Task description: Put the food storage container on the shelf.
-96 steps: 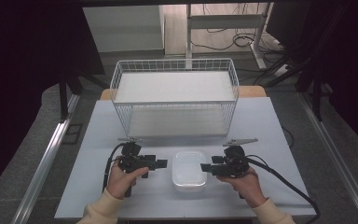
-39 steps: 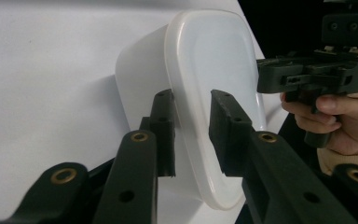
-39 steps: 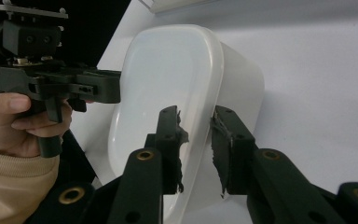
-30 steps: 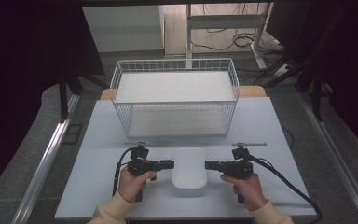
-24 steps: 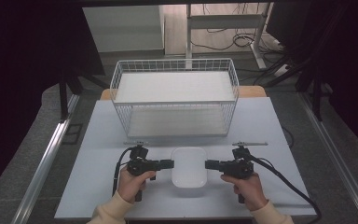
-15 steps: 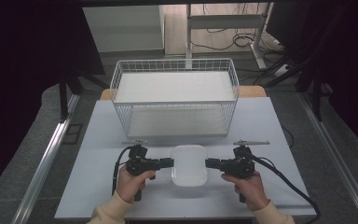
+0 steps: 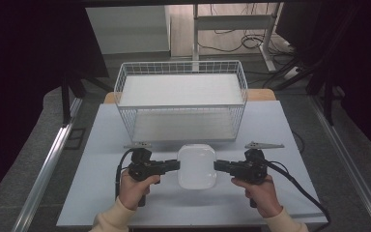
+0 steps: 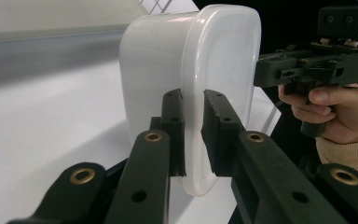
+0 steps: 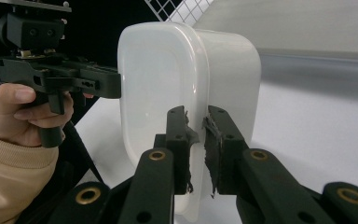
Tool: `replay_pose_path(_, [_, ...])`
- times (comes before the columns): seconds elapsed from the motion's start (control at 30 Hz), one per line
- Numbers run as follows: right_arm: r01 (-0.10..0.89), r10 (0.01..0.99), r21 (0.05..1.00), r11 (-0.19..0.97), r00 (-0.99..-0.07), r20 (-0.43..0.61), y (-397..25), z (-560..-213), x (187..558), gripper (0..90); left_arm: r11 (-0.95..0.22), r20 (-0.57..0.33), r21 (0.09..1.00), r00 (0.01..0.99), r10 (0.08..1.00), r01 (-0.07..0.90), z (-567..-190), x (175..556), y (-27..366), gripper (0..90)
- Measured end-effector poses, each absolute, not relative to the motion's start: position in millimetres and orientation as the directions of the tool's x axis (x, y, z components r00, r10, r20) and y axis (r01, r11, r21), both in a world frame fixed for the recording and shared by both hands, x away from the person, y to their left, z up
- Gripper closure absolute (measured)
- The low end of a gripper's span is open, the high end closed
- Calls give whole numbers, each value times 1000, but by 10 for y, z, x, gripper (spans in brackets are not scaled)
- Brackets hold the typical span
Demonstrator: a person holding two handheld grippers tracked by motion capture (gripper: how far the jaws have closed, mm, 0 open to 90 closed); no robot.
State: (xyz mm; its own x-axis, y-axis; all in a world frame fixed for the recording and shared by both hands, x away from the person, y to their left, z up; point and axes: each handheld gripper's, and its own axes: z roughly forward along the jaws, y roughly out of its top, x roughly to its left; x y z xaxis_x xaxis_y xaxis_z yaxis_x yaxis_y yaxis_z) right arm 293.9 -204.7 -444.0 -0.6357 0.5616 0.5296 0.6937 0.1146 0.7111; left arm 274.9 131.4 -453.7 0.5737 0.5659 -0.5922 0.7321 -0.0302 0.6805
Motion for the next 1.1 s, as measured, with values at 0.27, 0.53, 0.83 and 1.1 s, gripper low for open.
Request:
replay_pose_path(0.27, [676, 554, 729, 104, -648, 522, -2068, -4350, 2994, 796, -35, -579, 698, 591, 561, 716, -4417, 2826, 1307, 799])
replay_pose_path(0.53, [649, 551, 755, 96, -666, 503, -2091, -4177, 3090, 796, -36, -557, 724, 614, 559, 689, -4217, 2932, 1294, 800])
replay_pose_path(0.83, [611, 544, 787, 93, -693, 474, -2065, -3895, 3213, 796, -45, -515, 762, 645, 564, 646, -3892, 3059, 1331, 801])
replay_pose_path(1.1, [583, 547, 807, 90, -706, 449, -2013, -3643, 3356, 796, -29, -504, 781, 658, 560, 623, -3689, 3191, 1381, 801])
